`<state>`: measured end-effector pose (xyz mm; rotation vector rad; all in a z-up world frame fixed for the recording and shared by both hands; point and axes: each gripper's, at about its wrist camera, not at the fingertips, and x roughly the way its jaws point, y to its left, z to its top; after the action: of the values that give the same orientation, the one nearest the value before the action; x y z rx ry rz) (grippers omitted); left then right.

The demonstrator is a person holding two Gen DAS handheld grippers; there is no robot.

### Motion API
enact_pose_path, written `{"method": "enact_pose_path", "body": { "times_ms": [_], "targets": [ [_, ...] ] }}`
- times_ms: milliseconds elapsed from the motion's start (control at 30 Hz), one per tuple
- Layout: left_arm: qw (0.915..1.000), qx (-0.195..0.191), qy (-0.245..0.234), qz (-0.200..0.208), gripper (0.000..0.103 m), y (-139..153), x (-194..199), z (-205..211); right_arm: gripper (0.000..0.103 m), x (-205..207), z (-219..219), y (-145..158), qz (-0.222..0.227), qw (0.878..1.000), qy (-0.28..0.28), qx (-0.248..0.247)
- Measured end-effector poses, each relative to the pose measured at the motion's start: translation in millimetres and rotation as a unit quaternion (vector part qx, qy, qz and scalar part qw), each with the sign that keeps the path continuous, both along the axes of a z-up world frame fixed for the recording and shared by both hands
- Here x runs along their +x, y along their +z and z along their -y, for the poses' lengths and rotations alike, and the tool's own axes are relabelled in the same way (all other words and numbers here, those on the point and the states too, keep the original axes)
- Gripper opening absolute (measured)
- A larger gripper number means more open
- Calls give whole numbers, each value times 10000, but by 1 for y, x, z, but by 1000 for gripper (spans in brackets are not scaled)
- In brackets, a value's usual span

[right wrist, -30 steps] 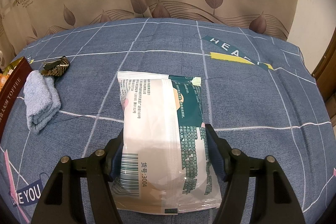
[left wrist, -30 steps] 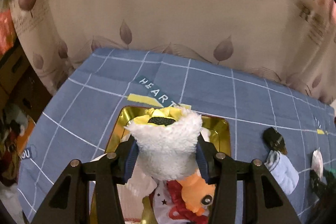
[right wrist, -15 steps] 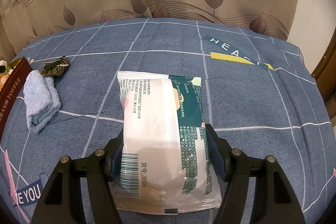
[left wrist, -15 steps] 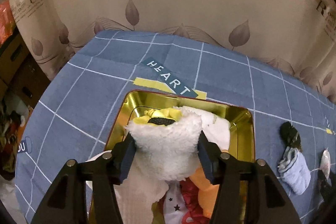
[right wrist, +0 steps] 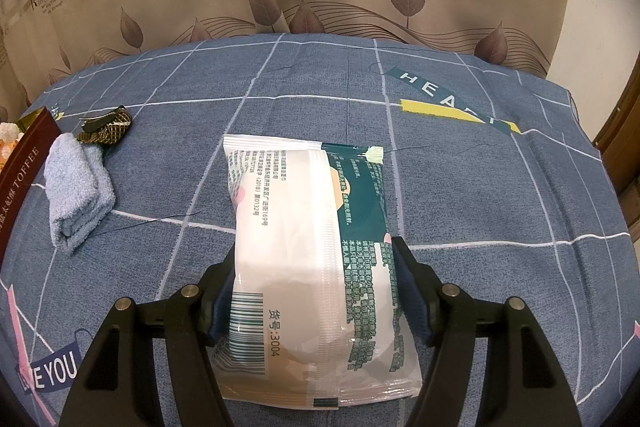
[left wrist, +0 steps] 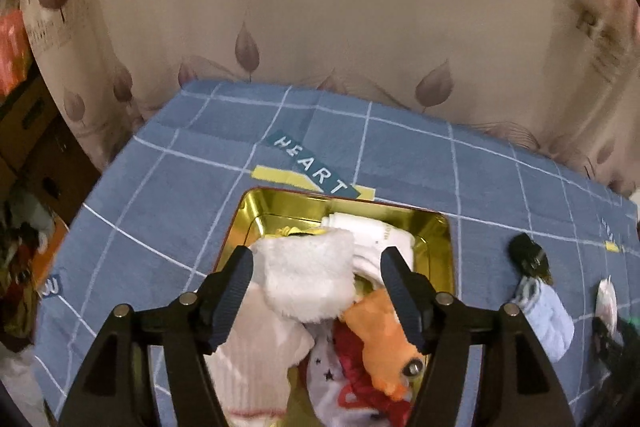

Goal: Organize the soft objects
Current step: 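Carry the fluffy white sock into the tin and release with the left gripper, then carry the wrapped packet into the tin and release with the right gripper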

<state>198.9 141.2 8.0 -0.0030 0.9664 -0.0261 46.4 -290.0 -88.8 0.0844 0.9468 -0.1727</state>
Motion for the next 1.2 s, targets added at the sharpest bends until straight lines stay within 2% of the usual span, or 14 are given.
{"method": "enact_pose_path", "body": {
  "times_ms": [100, 300, 400, 533, 733, 933, 1200],
  "targets": [
    [9994, 248, -174, 160, 68, 12, -20, 8, 65, 0, 0, 0, 1, 10000, -1, 6],
    [9980, 421, -410, 217, 68, 15, -62, 12, 65, 1, 0, 0, 6, 10000, 4, -13],
    [9981, 422, -379, 234, 68, 12, -79, 6, 61, 1, -1, 1, 37, 10000, 4, -26],
    [9967, 673, -125, 441, 68, 8, -102, -11, 55, -1, -6, 5, 114, 9998, 60, -127],
    [9939, 802, 226, 716, 68, 7, -121, -36, 52, -2, -25, 18, 173, 9995, 77, -271],
    [9910, 774, 649, 876, 68, 2, -126, -66, 52, 2, -71, 48, 420, 9975, 525, -210],
    [9902, 577, 1024, 761, 68, -7, -138, -97, 52, 12, -174, 78, 570, 9850, 1629, 51]
  ]
}}
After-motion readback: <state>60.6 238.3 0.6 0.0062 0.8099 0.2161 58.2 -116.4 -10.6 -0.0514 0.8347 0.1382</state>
